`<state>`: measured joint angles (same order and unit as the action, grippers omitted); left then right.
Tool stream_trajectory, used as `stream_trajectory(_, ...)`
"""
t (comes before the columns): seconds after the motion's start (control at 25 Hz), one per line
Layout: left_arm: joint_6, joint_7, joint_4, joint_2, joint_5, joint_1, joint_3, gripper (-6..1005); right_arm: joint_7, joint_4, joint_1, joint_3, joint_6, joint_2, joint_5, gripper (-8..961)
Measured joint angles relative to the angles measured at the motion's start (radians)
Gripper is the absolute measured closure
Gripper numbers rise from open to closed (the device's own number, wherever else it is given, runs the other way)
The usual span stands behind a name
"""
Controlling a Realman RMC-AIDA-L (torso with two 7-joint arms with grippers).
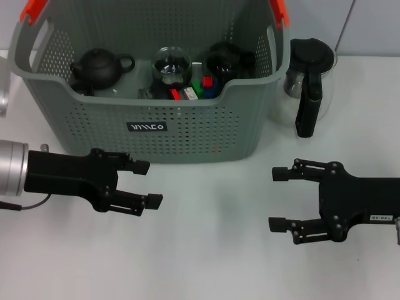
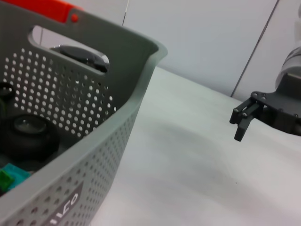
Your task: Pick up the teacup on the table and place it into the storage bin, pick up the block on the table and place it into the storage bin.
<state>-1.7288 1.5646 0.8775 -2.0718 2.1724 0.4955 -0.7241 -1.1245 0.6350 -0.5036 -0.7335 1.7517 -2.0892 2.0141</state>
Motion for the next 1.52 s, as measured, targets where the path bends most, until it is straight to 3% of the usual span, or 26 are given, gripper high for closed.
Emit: stream_trajectory(1.52, -0.032, 0.028, 0.023, 0.007, -0.002, -0.022, 0.016, 156, -0.002, -0.012, -0.019, -0.027, -0.038, -0.002, 0.0, 39)
